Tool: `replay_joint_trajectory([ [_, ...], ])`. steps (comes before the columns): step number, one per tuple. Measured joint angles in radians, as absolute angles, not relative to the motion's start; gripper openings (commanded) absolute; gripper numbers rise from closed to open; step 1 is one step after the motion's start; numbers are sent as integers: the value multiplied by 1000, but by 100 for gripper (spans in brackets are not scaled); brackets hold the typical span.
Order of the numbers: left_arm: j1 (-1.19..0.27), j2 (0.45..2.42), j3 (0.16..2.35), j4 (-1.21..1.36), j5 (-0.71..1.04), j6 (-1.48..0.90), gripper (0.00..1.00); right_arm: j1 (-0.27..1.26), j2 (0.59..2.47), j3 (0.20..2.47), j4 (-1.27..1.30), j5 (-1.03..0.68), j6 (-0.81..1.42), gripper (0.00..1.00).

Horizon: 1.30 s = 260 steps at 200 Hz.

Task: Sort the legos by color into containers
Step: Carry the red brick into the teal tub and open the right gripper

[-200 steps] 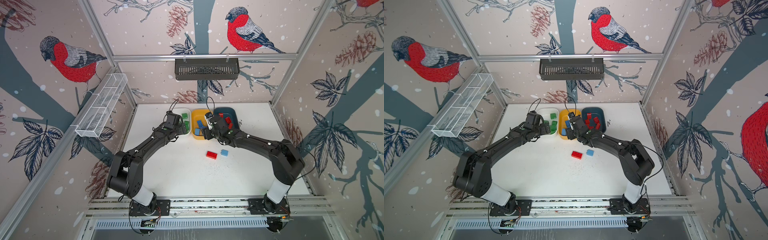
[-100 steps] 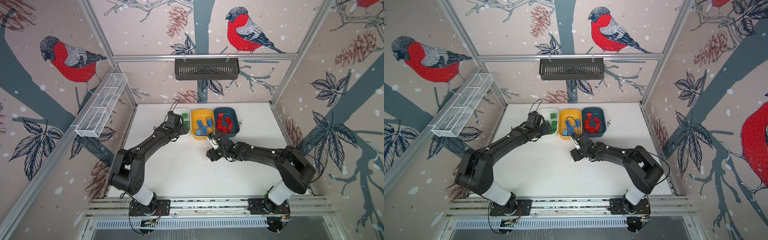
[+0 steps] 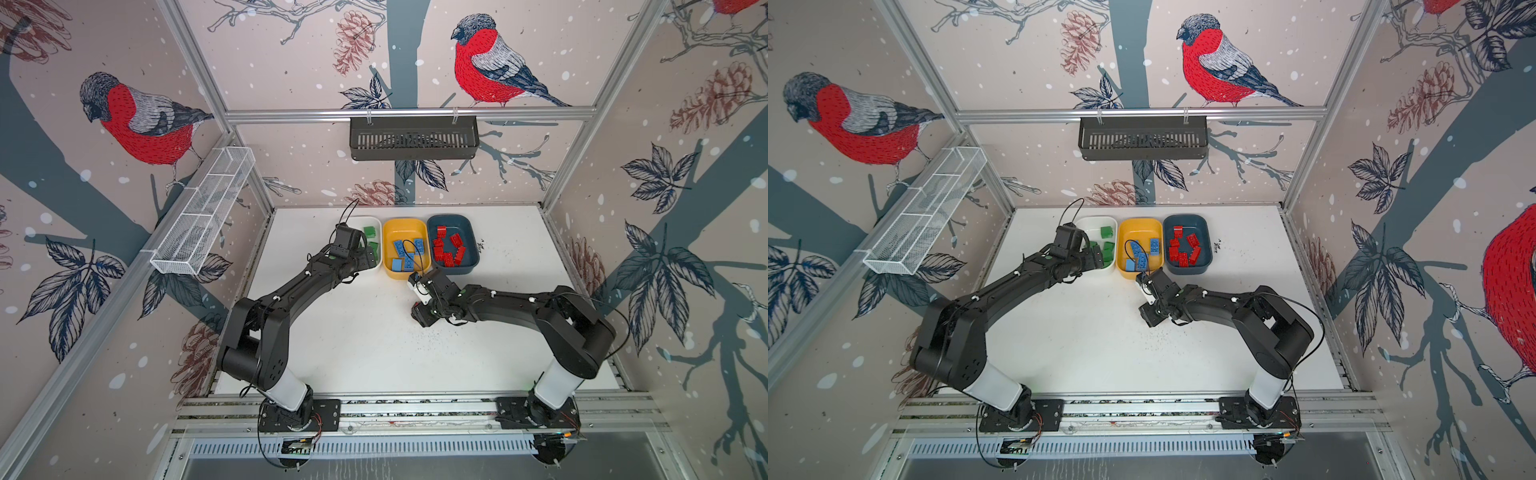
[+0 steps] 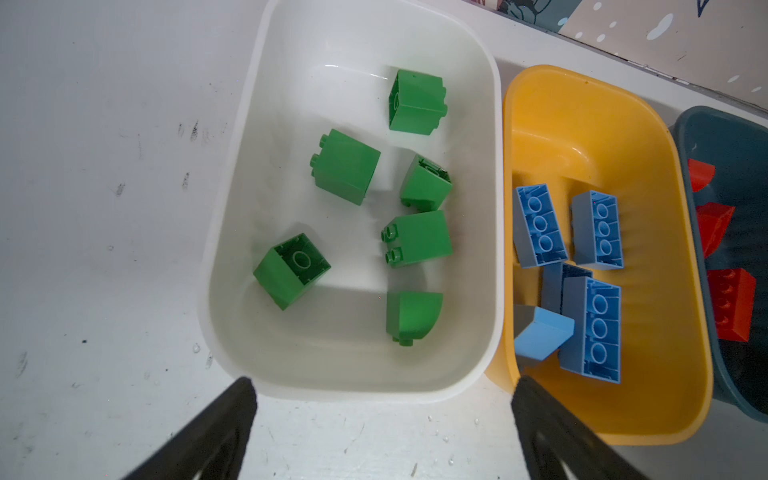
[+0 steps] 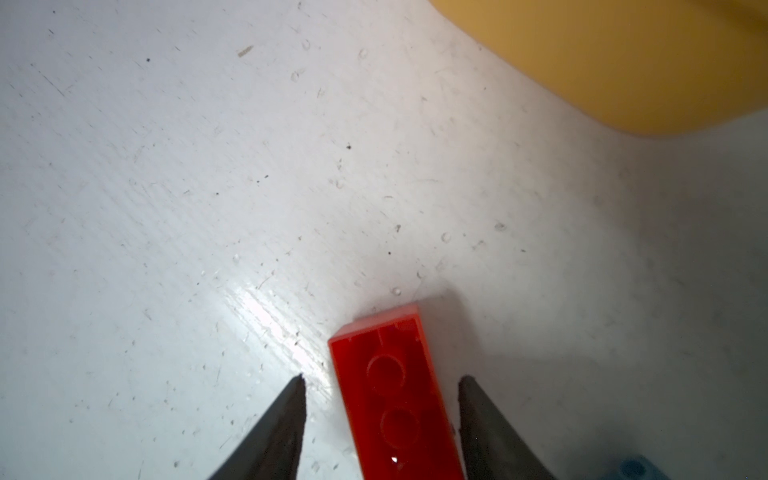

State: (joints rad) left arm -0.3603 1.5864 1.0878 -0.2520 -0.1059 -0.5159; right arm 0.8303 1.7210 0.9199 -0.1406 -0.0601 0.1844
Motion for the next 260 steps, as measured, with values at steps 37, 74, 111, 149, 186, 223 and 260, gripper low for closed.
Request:
replay_joint_trajectory([
  [37,-360,1586,1099,-255,-106,-511,97,856,1751,946,-189,59,187,35],
  [74,-363,1574,1107,-255,-105,-498,97,862,1733,952,-212,104,183,27],
  [111,-413,1530,1098,-229,-18,-422,97,804,1615,965,-210,99,172,27],
  [149,-487,1507,1106,-169,52,-331,97,669,1565,997,-149,70,159,27],
  [186,-506,1504,1119,-144,84,-295,97,529,1673,1143,-111,84,192,28],
  [223,-506,1484,1119,-144,70,-288,97,458,1829,1341,-142,112,216,28],
  [260,-506,1444,1085,-153,8,-288,97,422,2006,1535,-205,171,232,28],
])
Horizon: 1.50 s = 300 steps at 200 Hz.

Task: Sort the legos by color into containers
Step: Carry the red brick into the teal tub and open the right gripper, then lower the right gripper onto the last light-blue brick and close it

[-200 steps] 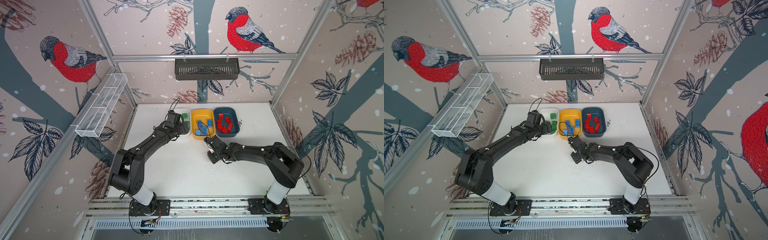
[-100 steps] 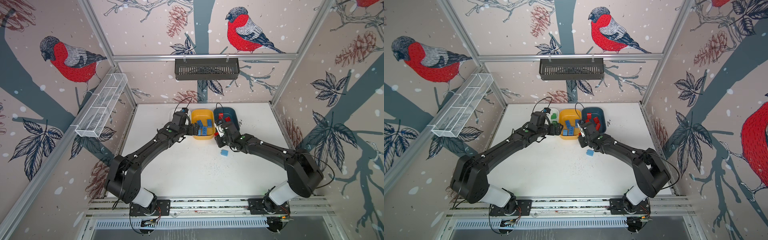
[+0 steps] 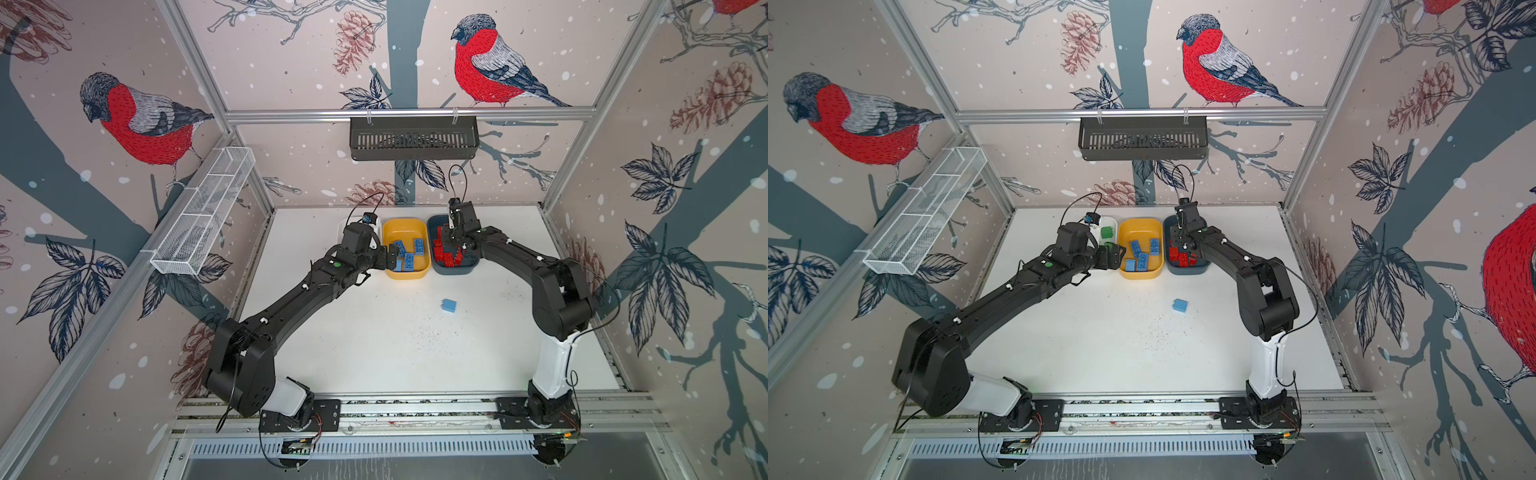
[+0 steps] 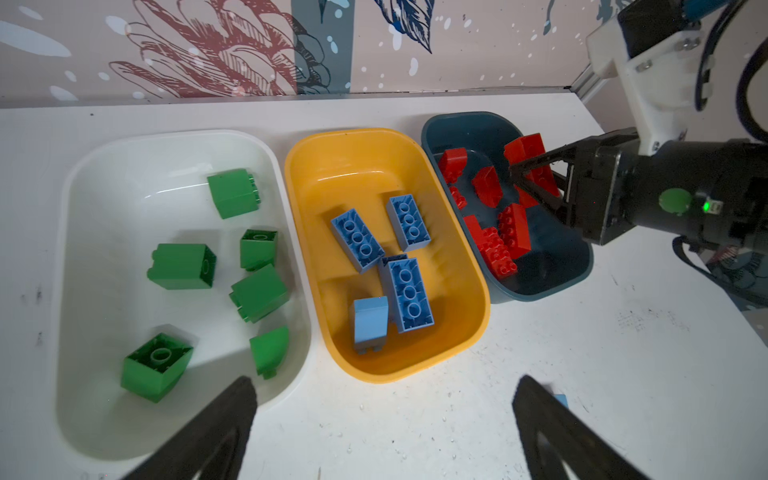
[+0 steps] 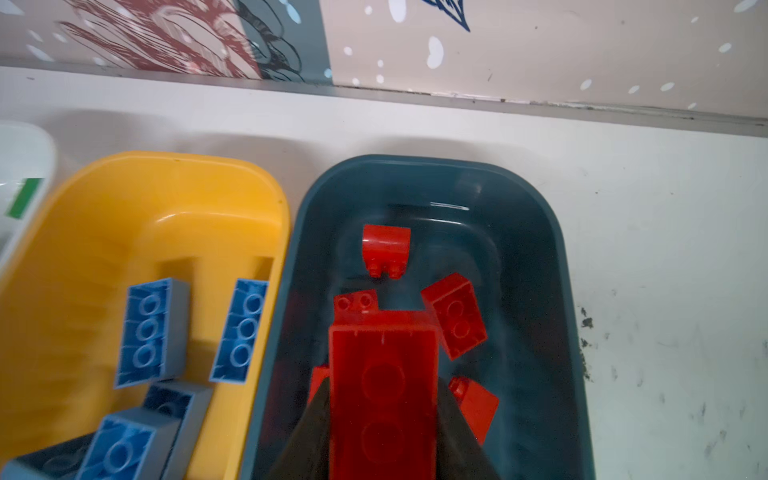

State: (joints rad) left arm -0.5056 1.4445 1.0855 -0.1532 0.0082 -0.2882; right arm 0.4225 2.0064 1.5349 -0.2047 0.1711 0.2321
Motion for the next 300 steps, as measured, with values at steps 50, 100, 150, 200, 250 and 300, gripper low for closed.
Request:
replay_joint_trajectory([
  [50,-506,1389,1016,-164,-48,-289,97,418,2204,1787,-317,242,228,41],
  [100,-506,1375,1004,-165,-84,-289,97,454,2142,1757,-365,269,209,64],
  [150,-512,1403,1008,-162,-77,-300,97,498,1840,1397,-313,258,260,80],
  [200,-517,1462,1015,-139,-25,-308,97,631,1575,1011,-282,292,488,89],
  [250,-517,1508,1036,-117,0,-308,97,789,1538,859,-288,356,770,87],
  [300,-517,1529,1036,-121,-1,-302,97,804,1605,858,-287,378,884,74],
])
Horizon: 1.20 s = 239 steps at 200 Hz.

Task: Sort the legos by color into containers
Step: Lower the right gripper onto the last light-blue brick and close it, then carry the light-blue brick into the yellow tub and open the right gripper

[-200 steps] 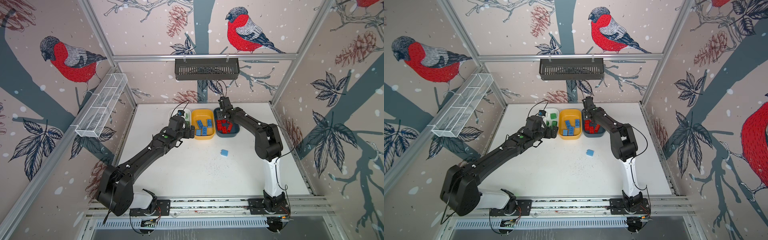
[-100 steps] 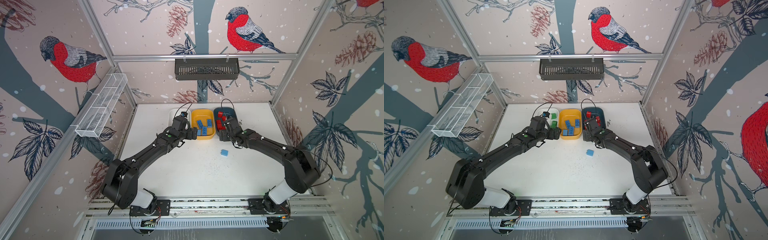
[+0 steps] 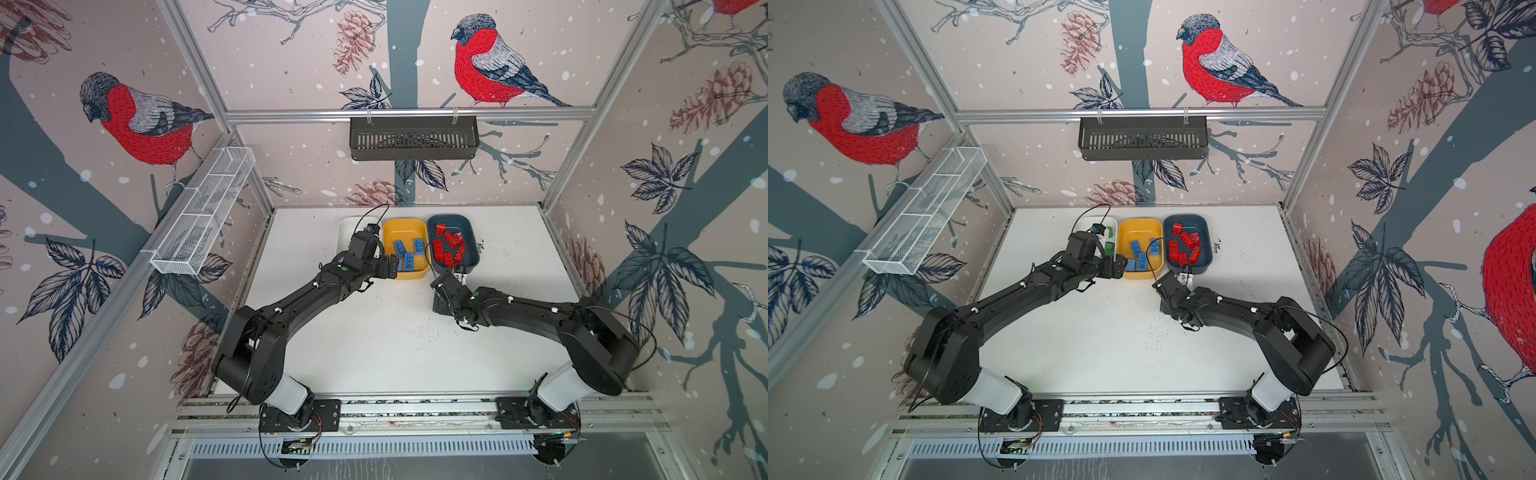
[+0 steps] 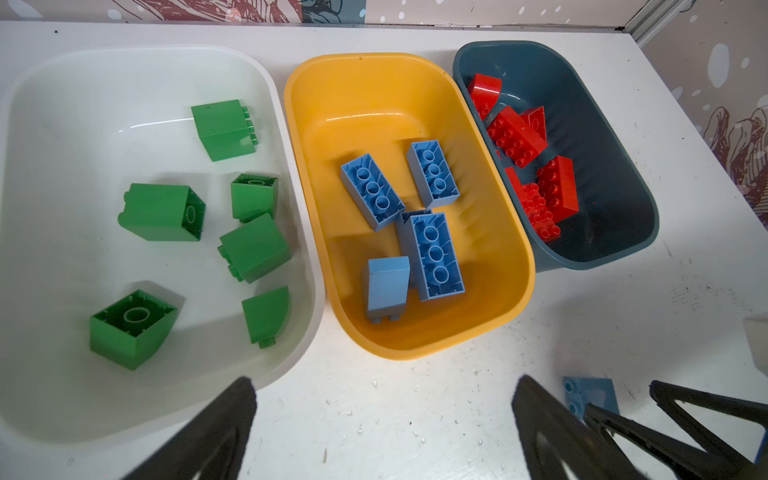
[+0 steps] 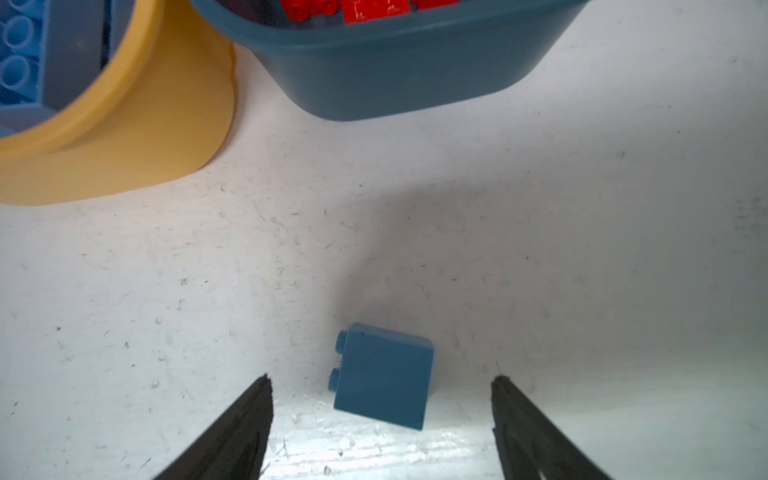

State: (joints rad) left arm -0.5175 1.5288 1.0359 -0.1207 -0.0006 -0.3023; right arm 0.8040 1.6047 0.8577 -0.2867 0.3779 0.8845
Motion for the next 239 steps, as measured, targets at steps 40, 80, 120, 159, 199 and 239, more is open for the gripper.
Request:
replay_joint_trajectory([
  [40,-517,1544,1041,-121,-1,-299,97,804,1670,895,-285,395,886,67],
  [80,-517,1569,1063,-123,0,-299,97,801,1707,895,-283,400,889,65],
  [120,-517,1590,1078,-126,5,-297,97,798,1701,854,-256,399,905,56],
  [159,-517,1602,1090,-130,24,-297,97,795,1689,824,-215,405,905,46],
  [199,-517,1591,1092,-143,22,-311,97,807,1649,814,-210,397,871,41],
  [239,-513,1519,1060,-139,-93,-377,97,850,1554,835,-177,412,756,40],
])
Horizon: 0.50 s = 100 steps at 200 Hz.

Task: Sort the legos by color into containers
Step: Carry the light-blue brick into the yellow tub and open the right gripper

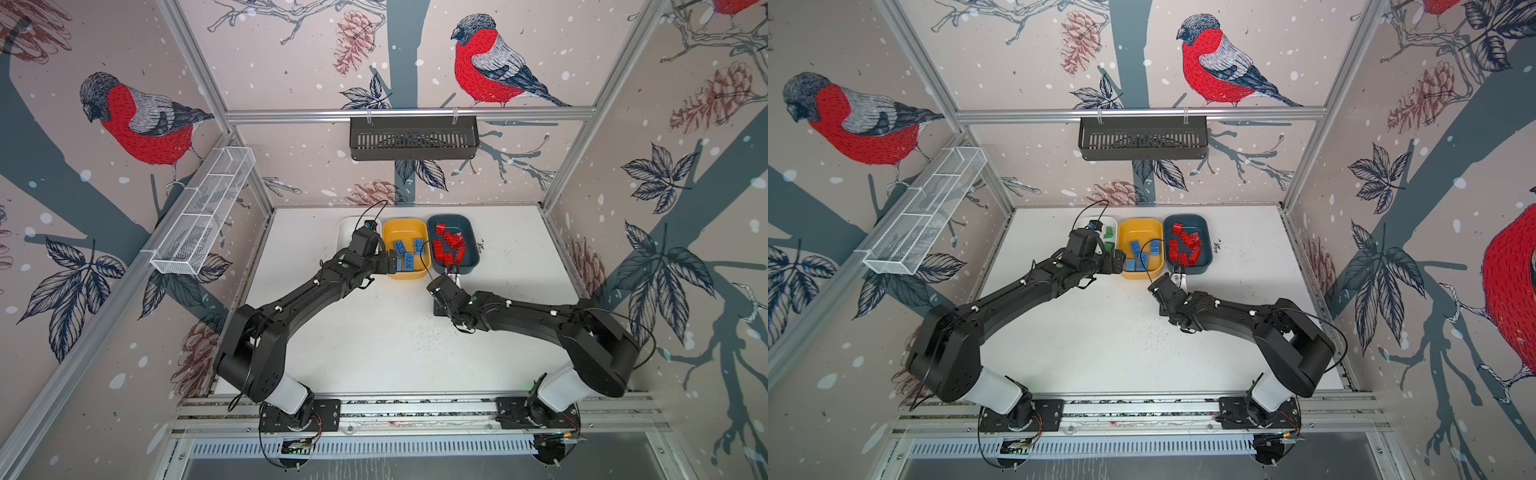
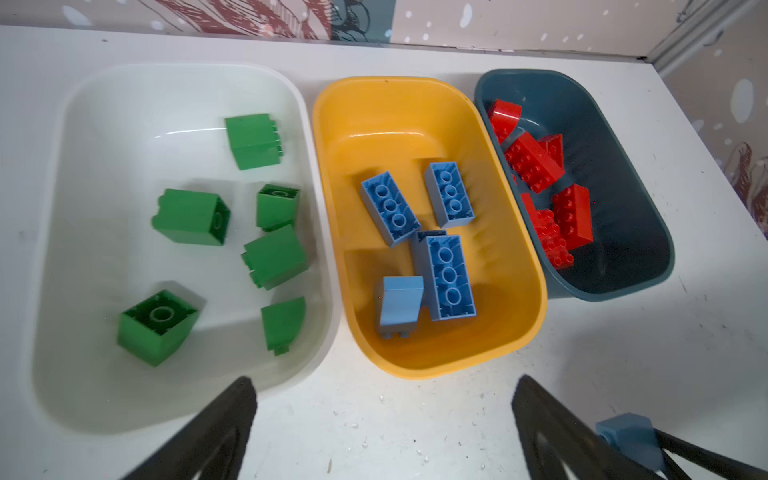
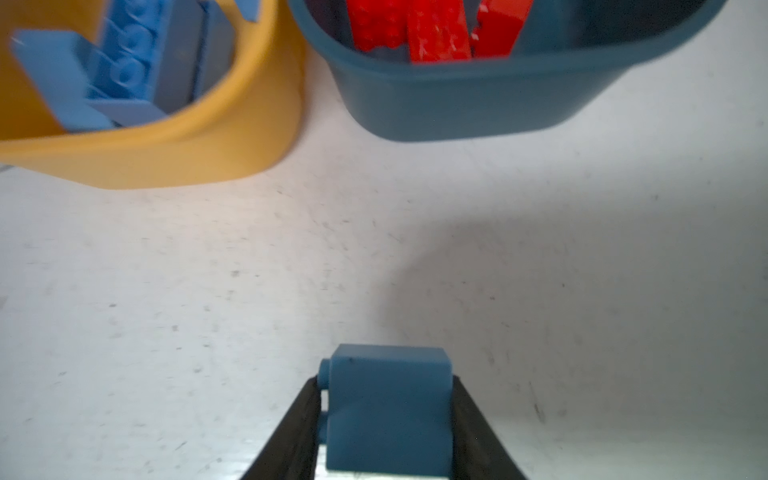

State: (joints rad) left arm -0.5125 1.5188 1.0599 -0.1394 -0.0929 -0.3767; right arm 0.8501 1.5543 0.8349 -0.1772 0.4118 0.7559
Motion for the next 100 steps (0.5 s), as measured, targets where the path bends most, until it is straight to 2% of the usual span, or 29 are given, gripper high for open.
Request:
replay_joint_trajectory([
  [43,-432,1437,978,-104,-157,-471,97,843,1569,927,-43,388,590,40],
  [100,-382,1365,900,-93,-168,-527,97,737,1876,1256,56,277,486,41],
])
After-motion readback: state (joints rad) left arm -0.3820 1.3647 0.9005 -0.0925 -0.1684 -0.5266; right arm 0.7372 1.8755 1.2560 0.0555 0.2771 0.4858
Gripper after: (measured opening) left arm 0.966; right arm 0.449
